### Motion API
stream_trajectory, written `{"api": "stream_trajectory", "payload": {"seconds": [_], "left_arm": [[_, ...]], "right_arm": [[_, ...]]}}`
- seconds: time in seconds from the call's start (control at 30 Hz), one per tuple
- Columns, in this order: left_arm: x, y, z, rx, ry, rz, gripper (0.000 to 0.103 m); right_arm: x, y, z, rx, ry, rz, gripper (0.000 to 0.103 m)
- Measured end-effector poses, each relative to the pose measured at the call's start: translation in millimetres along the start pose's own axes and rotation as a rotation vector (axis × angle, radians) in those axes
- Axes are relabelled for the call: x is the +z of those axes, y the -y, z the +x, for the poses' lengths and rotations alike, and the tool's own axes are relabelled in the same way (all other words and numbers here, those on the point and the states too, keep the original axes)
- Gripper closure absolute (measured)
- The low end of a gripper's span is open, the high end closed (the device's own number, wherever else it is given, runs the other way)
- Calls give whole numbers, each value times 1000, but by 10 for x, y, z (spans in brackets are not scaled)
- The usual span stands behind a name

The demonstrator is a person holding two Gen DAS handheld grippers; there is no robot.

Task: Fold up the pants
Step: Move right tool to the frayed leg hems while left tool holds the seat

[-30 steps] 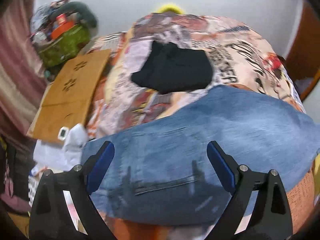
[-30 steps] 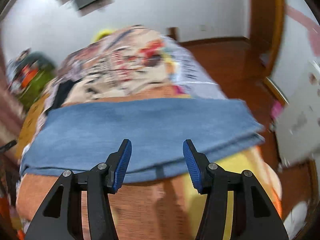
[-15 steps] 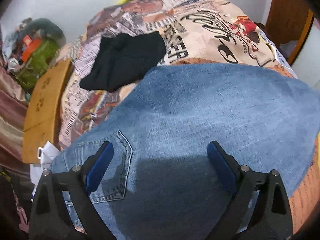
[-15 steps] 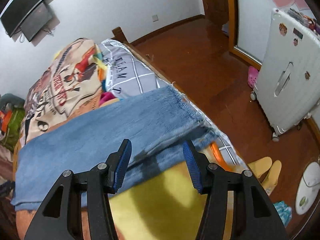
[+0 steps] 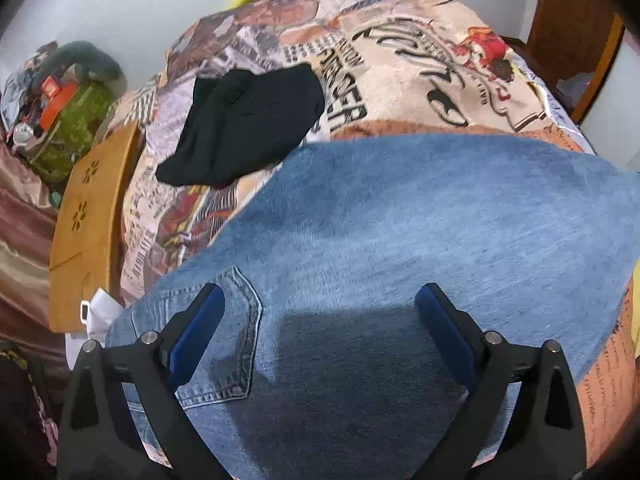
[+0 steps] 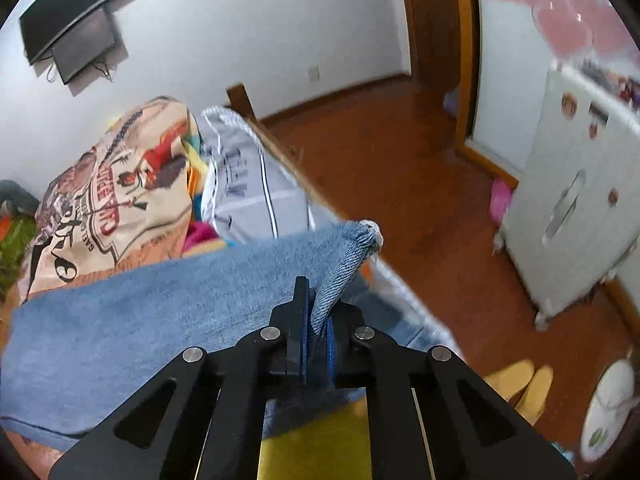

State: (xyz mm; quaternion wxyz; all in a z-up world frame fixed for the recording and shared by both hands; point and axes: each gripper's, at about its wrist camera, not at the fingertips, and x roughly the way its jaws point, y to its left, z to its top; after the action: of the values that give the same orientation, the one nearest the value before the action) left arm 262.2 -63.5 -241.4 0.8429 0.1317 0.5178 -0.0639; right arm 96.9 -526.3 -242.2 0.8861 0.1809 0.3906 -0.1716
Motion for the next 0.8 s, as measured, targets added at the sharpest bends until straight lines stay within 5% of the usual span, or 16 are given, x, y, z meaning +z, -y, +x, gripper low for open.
{"api": "stream_trajectory", "payload": {"seconds": [0.3,0.57,0.7,0.8], "left_arm": [[-14,139,-46,-32,14,45,5],[-53,242,22,-55,6,70,5],[18,321,50,-70,5,79,5],[74,417,73,-86,4,105,5]], "right_arm": [[-132,84,284,-58,-125,-32,98],[-96,158,28,-189,-131,-61,78],[-126,186,-177,-102,-124,5,54],[-192,129,-273,-18,-129,56,50]]}}
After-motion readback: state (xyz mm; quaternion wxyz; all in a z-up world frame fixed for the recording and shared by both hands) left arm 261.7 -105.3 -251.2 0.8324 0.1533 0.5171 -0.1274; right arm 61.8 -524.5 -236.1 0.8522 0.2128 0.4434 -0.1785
